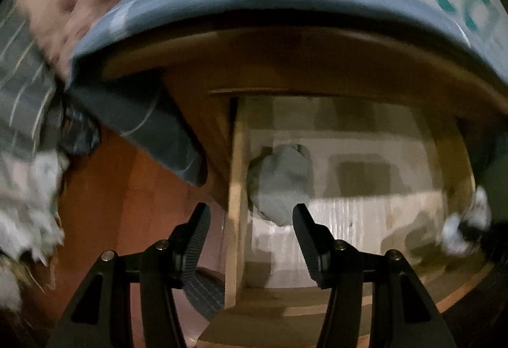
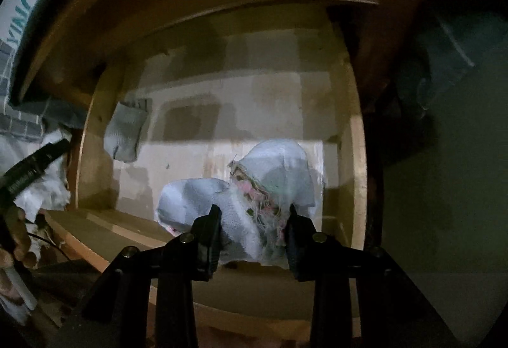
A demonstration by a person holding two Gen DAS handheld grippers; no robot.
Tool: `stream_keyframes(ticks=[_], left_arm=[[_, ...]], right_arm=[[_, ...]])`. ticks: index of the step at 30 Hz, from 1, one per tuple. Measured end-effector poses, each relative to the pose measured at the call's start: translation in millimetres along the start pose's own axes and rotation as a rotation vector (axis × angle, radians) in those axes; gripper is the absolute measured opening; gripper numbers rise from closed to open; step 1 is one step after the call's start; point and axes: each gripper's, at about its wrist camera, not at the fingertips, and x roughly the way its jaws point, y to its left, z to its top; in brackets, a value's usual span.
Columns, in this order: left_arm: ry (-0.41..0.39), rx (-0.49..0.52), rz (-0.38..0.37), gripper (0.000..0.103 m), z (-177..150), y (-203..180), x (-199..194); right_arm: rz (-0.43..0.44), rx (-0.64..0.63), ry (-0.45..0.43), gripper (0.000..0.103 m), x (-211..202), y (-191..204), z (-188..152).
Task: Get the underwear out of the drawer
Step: 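Lower the left tool into the drawer onto the grey knit sock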
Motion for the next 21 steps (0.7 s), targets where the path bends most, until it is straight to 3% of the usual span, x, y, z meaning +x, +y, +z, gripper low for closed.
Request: stream_keyframes(ticks=[3,7,10,14,18,21], left_arm=[[0.011,0.102,-0.003,0.055,-1.8,-14.4,4.4],[0.012,0.258,0.056,0.055,-3.7,-30.3,14.0],[0.047,0.302,0.027,0.055,-0.7,-33.9,24.7],[0.089,0.434,0.017,0.055,-4.5,-49.7,42.0],[0.14,0.515,0.006,0.055,-3.8,-60.9,59.1],[0.157,0.51,0.004,0.055,2.0,-60.7,68.1]], right_arm=[[0.021,0.027,-0.004,0.031,-1.8,-1.4,-0.5],[0.047,0.047,-0.006,0.031,-4.7,1.9,-2.5],[0.061,0.055,-0.012,0.031,-6.3,7.0,-2.9],[0.072,0.08,-0.018,0.031,-9.6,5.6,-0.1],[0.08,0.087,-0.014,0.031,-9.6,6.7,-0.9],[0.083,0.097,-0.01,0.032,-8.5,4.6,-1.1]])
